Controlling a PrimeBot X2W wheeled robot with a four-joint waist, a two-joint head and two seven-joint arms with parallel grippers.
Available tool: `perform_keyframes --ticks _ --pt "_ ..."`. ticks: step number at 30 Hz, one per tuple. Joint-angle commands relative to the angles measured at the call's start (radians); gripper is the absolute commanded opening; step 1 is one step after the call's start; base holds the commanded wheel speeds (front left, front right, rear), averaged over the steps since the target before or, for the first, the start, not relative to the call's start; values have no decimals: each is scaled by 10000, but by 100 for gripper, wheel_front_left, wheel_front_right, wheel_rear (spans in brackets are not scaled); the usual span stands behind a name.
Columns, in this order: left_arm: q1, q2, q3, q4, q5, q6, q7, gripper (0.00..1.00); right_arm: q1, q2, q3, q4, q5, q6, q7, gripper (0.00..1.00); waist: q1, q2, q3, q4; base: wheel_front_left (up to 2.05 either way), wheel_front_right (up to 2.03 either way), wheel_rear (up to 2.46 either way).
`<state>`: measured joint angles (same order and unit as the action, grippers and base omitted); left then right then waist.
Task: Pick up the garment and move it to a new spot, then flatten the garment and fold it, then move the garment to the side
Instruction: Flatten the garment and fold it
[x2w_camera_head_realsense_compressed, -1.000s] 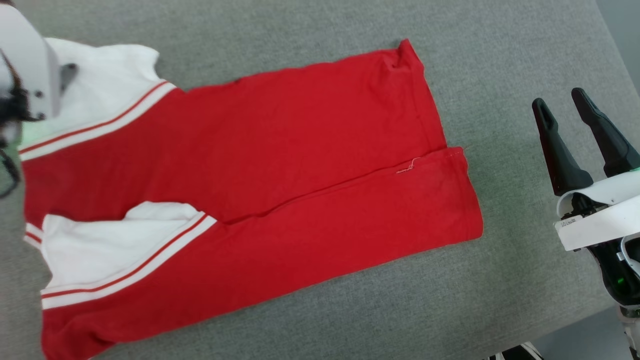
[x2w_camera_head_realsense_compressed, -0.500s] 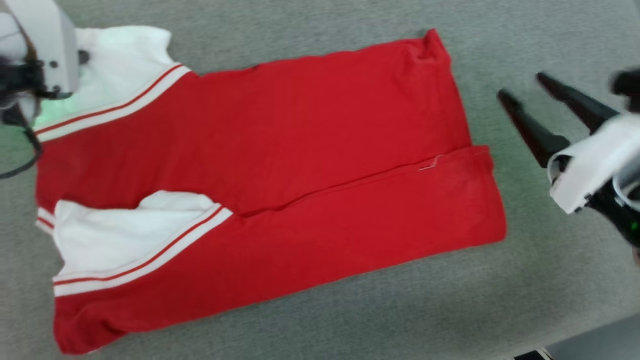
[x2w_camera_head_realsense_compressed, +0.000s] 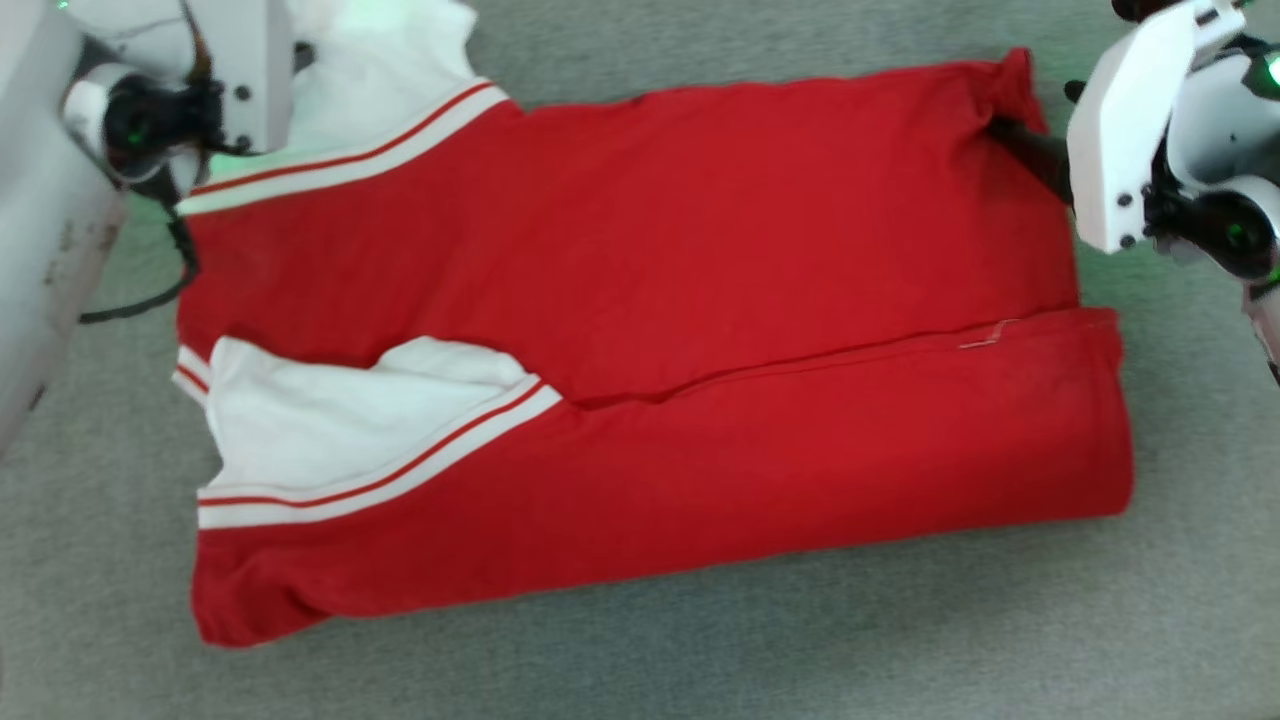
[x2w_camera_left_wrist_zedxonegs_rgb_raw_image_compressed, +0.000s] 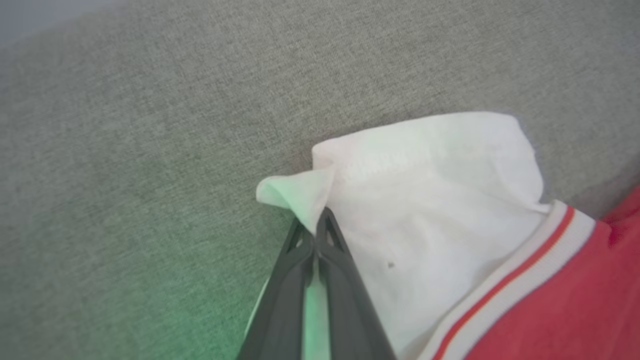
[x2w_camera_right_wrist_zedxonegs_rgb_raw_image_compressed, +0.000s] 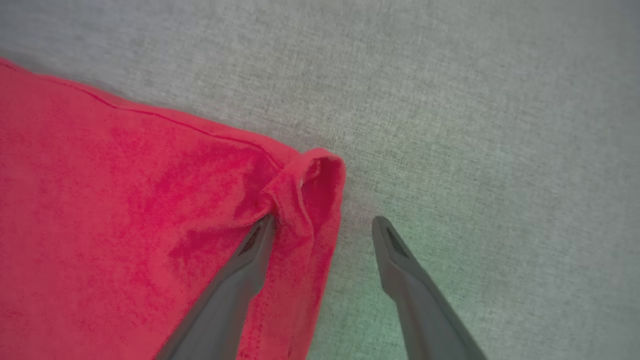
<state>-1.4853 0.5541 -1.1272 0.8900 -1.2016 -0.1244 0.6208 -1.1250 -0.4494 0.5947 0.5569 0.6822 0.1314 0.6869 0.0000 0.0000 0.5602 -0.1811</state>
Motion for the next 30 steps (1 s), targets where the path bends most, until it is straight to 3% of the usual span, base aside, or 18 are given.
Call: perform_keyframes --ticks 1,3,4,6,17,22,30 --pt "374 -192 -215 -42 -83 -93 75 0 -199 93 185 353 -53 -16 51 100 0 0 170 303 0 0 0" --pt "377 -259 -273 -146 -154 -93 12 0 -333 306 364 939 145 -16 96 100 0 0 181 433 0 0 0" --pt "375 -254 -349 -201 -109 -93 -35 0 -347 413 471 1089 295 -15 117 70 0 0 178 475 0 0 0" --pt "419 -262 -445 -289 -89 -94 -173 0 -403 467 677 1313 494 -8 48 0 0 0 128 565 0 0 0" --pt "917 -183 -109 -1106 -948 -70 -2057 0 -246 -542 1197 852 1694 -15 -1217 0 0 0 -1251 1061 0 0 0" --pt "1430 284 24 -2142 -1365 -69 -2985 0 343 -1198 1394 29 2208 -15 -1665 0 0 0 -1964 1309 0 0 0" --pt "3114 1705 -298 -4690 -1523 -70 -4456 0 2548 -3202 1745 -2458 2852 -16 -2205 0 0 0 -2817 1881 0 0 0"
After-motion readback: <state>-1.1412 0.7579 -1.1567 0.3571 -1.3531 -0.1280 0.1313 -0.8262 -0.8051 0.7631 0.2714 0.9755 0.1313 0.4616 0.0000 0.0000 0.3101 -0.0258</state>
